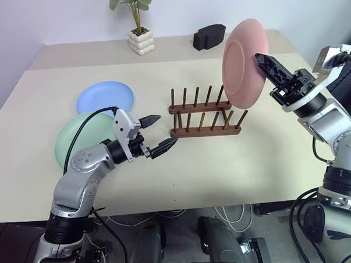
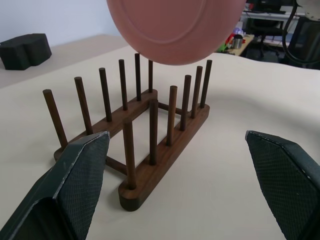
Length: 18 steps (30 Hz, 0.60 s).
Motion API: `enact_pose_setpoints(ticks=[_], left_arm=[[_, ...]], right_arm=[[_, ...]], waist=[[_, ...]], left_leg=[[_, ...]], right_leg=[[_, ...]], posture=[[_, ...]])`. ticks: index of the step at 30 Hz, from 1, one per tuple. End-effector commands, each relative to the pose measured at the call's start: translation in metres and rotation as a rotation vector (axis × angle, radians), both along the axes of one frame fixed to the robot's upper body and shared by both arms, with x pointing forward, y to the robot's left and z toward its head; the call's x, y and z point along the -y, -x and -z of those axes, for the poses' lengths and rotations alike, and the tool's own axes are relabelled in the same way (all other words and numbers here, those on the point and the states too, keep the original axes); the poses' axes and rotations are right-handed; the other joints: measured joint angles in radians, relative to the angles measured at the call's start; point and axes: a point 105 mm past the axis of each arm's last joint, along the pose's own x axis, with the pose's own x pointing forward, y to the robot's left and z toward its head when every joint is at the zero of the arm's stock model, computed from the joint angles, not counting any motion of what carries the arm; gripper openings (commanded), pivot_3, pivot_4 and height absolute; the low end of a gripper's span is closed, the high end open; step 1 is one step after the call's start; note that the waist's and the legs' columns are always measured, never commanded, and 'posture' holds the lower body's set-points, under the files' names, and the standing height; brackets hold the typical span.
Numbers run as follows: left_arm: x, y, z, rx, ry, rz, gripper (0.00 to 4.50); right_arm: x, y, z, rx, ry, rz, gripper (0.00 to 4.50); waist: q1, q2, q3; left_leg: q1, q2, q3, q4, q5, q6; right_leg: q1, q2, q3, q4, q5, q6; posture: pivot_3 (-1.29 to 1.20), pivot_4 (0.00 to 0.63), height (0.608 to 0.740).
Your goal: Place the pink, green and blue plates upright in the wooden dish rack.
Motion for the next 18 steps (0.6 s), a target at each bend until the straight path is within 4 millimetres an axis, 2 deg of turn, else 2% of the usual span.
enact_pose_setpoints(ticks=[1, 18], left_arm=[[0.003, 0.005, -0.010, 0.047, 0.016, 0.019, 4.50], [0.000, 0.005, -0.006, 0.043, 0.009, 0.009, 4.50]], right_arm=[[0.008, 0.002, -0.010, 0.037, -0.035, 0.024, 0.04], [0.020, -0.012, 0.015, -0.080, -0.111, 0.062, 0.04]], waist=[[0.000, 0.000, 0.000], [0.000, 0.000, 0.000]], left_leg=[[0.000, 0.000, 0.000, 0.000, 0.000, 0.000], [0.000, 0.000, 0.000, 0.000, 0.000, 0.000]], right_leg=[[0.000, 0.000, 0.000, 0.000, 0.000, 0.000], [0.000, 0.000, 0.000, 0.000, 0.000, 0.000]], posture=[[0.00, 0.150, 0.735], [0.00, 0.150, 0.735]])
